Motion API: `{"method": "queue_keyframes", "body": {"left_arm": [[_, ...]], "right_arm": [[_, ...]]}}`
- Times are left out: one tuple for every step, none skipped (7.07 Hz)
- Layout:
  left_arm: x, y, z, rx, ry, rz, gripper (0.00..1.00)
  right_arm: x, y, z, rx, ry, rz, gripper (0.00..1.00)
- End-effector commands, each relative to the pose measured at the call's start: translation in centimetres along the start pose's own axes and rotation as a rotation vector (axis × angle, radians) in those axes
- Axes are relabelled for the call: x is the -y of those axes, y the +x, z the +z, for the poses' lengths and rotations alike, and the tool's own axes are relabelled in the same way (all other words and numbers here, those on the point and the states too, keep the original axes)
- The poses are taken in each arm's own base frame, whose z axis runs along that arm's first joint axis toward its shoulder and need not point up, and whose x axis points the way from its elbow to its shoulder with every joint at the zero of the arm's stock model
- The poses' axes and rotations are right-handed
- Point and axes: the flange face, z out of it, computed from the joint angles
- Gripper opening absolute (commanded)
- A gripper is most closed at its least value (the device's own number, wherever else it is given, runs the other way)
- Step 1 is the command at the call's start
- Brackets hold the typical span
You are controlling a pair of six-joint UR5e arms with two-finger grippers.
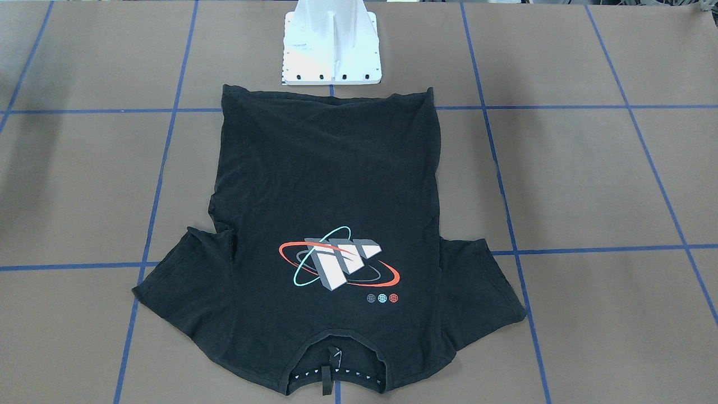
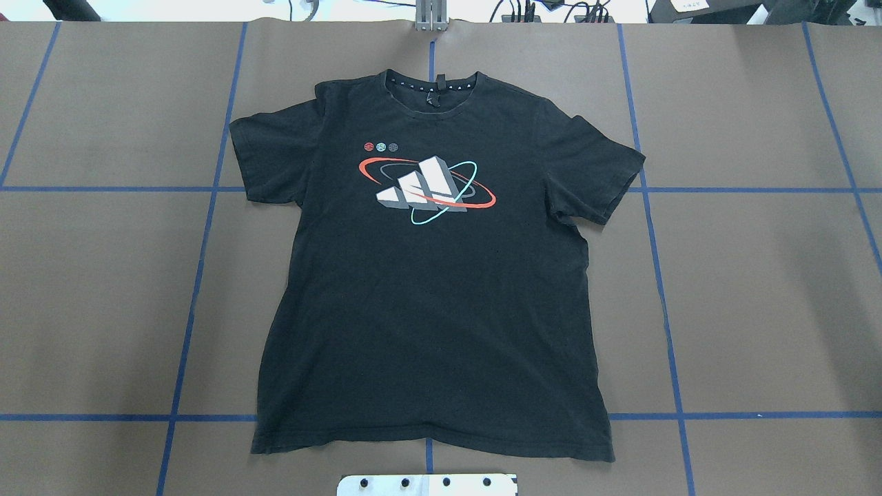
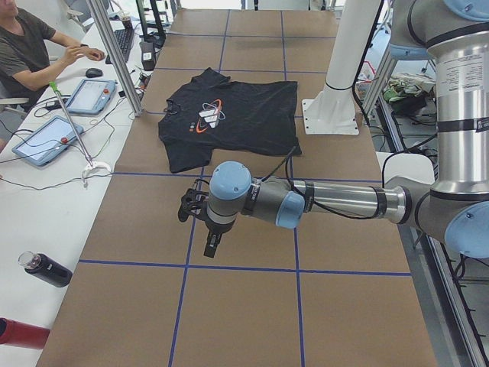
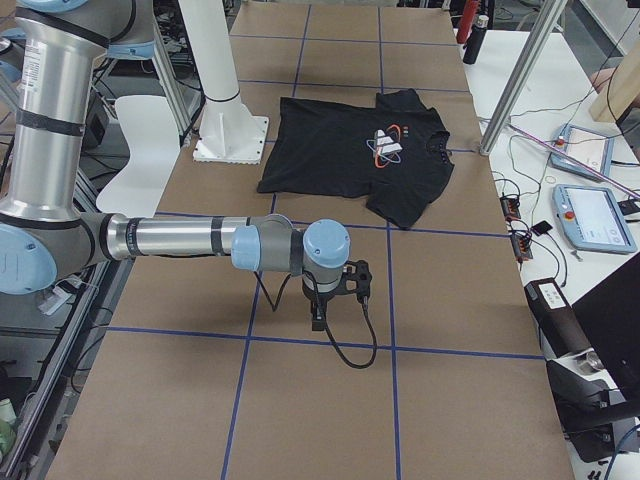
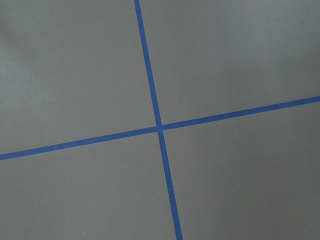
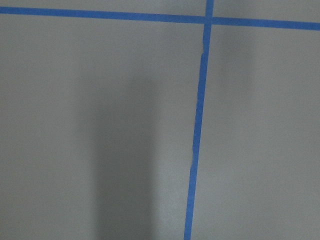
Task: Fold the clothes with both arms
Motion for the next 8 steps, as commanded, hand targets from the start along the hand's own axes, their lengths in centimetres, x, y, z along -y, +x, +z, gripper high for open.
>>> {"method": "queue_keyframes", "body": {"left_arm": [[0.5,1.3,-1.1,-0.002,0.022,0.023,1.0],[-0.2,1.0,-0.9,-0.001,0.013,0.014,1.0],[-0.7,1.3,-1.2,-0.006,0.017,0.014,1.0],[-0.8,1.7,-1.1,-0.059,0.013,0.008,1.0],[-0.8,1.9,-1.1,-0.074,0.013,0.006,1.0],[-0.8,2.0,-1.1,-0.074,0.014,0.01,1.0],[-0.7,2.1,-1.2,-0.075,0.014,0.014,1.0],[-0.5,2.5,-1.5,-0.074,0.023,0.025,1.0]], "right_arm": [[0.0,0.1,0.0,-0.012,0.004,-0.001,1.0],[0.2,-0.2,-0.2,-0.012,0.008,-0.007,1.0],[0.7,-0.9,-0.9,-0.012,0.023,-0.022,1.0],[1.0,-0.8,-0.9,-0.017,0.024,-0.022,1.0],[1.2,-1.3,-1.2,-0.018,0.053,-0.057,1.0],[1.5,-1.0,-0.9,-0.013,0.084,-0.093,1.0],[1.7,-1.1,-0.5,0.007,0.098,-0.113,1.0],[3.2,-2.0,-0.2,0.041,0.1,-0.085,1.0]]}}
